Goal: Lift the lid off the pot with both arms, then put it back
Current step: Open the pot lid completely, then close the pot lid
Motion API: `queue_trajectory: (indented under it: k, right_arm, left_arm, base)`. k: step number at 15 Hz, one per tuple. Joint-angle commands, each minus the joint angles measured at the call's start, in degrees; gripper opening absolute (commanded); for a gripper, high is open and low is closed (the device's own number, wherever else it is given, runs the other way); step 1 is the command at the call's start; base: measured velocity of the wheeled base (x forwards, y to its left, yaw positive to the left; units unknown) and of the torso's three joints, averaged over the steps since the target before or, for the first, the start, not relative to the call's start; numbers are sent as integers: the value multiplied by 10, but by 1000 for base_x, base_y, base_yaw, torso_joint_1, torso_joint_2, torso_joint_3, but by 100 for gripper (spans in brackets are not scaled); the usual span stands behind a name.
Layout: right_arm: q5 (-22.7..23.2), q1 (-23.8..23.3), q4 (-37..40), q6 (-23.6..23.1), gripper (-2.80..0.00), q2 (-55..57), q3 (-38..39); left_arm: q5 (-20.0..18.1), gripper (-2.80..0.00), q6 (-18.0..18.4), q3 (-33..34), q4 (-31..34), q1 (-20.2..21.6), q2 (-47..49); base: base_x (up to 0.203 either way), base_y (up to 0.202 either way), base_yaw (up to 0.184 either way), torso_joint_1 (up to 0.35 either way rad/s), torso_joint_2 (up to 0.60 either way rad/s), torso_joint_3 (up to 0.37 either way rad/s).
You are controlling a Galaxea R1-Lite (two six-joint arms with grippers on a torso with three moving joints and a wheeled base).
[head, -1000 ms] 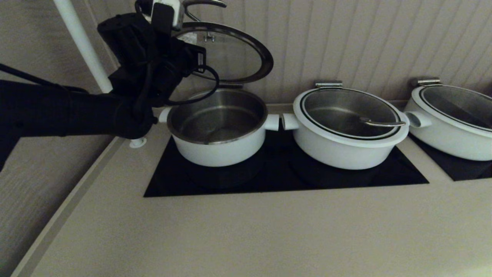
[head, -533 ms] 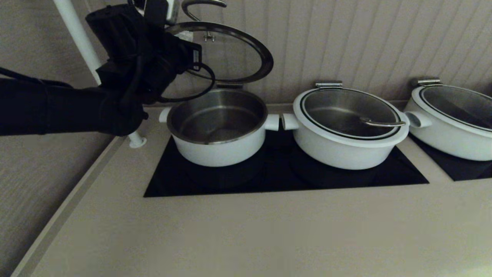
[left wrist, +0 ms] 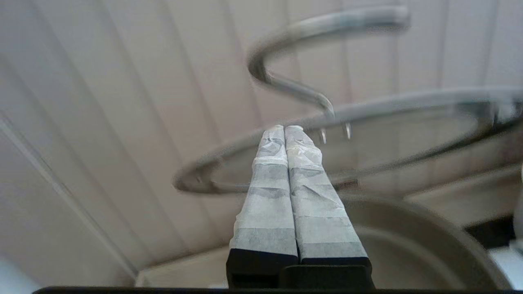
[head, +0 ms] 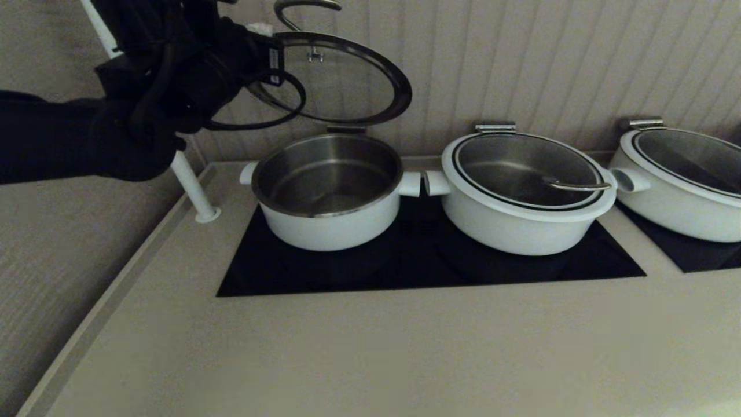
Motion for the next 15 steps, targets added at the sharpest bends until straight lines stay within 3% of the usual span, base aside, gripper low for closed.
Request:
queue_trajectory:
  k: [1, 4, 10, 15]
  right_arm:
    - [0, 1, 0, -1, -280, 1, 0]
    - [0, 0, 0, -1, -280, 1, 0]
    - [0, 1, -1, -1, -280, 1, 0]
    - [0, 0, -1, -1, -280, 1, 0]
  left_arm:
    - [0, -280, 1, -36, 15, 2, -1]
    - [-13, -280, 1, -72, 57, 2, 6]
    - [-81, -280, 1, -142, 147, 2, 22]
    - [-87, -280, 13, -213, 172, 4, 66]
  base:
    - [0, 0, 0, 0, 0, 0]
    - [0, 0, 0, 0, 0, 0]
    - [0, 0, 0, 0, 0, 0]
    - [0, 0, 0, 0, 0, 0]
